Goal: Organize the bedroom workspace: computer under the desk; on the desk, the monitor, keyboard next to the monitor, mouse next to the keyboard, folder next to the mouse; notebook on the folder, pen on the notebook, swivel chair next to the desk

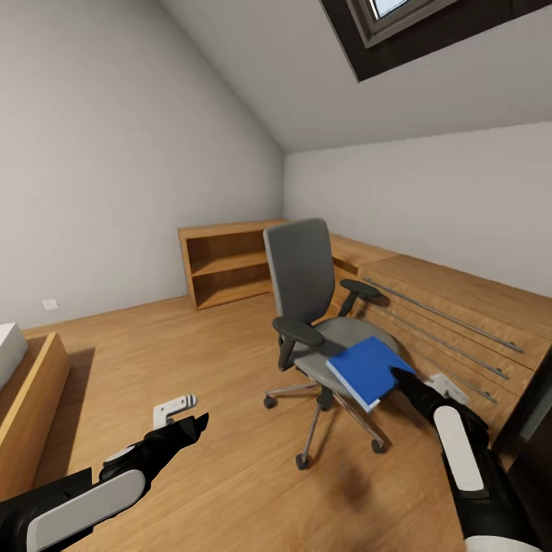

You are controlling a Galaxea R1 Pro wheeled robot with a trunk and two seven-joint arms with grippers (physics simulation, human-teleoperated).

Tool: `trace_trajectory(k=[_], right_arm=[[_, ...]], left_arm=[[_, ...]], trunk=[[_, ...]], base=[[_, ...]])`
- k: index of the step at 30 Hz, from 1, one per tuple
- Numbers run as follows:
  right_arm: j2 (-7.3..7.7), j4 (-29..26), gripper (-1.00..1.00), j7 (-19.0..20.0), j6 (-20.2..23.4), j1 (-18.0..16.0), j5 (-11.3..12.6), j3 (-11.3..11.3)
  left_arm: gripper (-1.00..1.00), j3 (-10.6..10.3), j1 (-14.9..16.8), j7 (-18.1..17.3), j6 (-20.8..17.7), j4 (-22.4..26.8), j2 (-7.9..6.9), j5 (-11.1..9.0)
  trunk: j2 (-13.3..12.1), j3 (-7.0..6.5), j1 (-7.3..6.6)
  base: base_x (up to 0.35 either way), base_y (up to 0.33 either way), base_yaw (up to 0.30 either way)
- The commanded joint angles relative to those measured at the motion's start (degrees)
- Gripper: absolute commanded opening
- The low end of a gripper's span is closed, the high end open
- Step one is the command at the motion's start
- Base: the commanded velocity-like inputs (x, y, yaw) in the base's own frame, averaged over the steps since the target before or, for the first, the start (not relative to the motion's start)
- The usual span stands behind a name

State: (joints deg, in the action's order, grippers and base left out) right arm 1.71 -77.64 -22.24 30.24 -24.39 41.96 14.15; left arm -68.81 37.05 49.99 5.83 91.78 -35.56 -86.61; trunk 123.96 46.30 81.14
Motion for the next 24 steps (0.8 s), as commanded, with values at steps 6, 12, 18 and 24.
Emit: trace_trajectory(k=[6,12,18,24], right_arm=[[0.04,0.5,1.00,-0.5,0.4,0.0,1.8,5.1],[0.44,2.1,1.00,-0.4,2.9,0.0,6.4,9.6],[4.09,8.2,1.00,-0.3,3.6,-0.1,13.9,10.1],[7.46,13.0,1.00,2.9,4.9,-0.1,20.6,9.9]], left_arm=[[1.00,-0.2,0.1,0.1,0.5,0.1,-0.03,-0.6],[1.00,-0.3,0.1,0.1,0.5,0.2,0.16,-0.6],[1.00,-0.3,0.1,0.1,0.4,0.2,0.33,-0.6],[1.00,-0.3,0.1,0.1,0.4,0.1,0.64,-0.6]], trunk=[[2.5,1.14,1.32],[4.9,2.22,2.63],[7.3,3.30,3.95],[9.7,4.38,5.27]], base=[[0.000,0.000,0.000],[0.000,0.000,0.000],[0.000,0.000,0.000],[0.000,0.000,0.000]])
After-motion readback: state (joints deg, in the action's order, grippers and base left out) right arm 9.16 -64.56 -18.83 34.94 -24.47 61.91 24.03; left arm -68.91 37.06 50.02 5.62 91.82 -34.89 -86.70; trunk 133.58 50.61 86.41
